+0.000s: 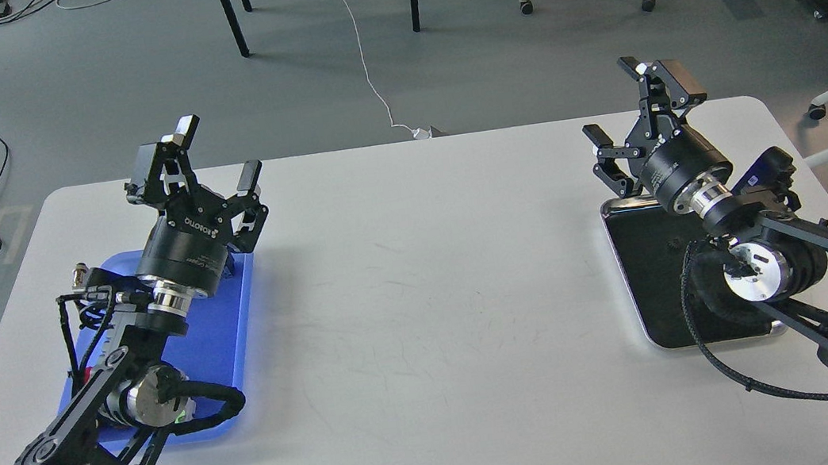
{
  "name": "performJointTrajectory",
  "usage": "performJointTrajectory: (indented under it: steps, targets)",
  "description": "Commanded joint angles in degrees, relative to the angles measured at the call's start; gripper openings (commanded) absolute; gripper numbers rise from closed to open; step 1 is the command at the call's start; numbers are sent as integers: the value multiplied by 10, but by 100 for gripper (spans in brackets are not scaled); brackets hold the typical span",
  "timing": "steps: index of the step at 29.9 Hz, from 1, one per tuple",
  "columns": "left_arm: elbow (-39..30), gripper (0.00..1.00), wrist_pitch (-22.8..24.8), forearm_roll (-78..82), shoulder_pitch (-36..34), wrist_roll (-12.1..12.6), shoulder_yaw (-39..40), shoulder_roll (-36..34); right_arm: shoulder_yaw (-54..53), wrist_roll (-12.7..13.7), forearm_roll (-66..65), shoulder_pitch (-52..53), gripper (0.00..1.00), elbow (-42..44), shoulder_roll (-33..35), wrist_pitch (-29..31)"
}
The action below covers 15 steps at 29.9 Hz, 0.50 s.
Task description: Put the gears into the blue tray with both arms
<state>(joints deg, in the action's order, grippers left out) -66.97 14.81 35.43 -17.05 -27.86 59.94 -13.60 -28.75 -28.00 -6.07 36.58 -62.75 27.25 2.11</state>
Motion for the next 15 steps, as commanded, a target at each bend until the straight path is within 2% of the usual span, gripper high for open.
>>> performJointTrajectory:
  steps: [1, 15]
  targets:
    - [0, 98, 1, 0, 1, 0, 0, 1, -1, 0, 0, 0, 99, -1, 0, 0]
    - [6, 98, 36, -14, -6, -1, -1, -32, 5, 0, 0, 7, 99, -4, 1, 1]
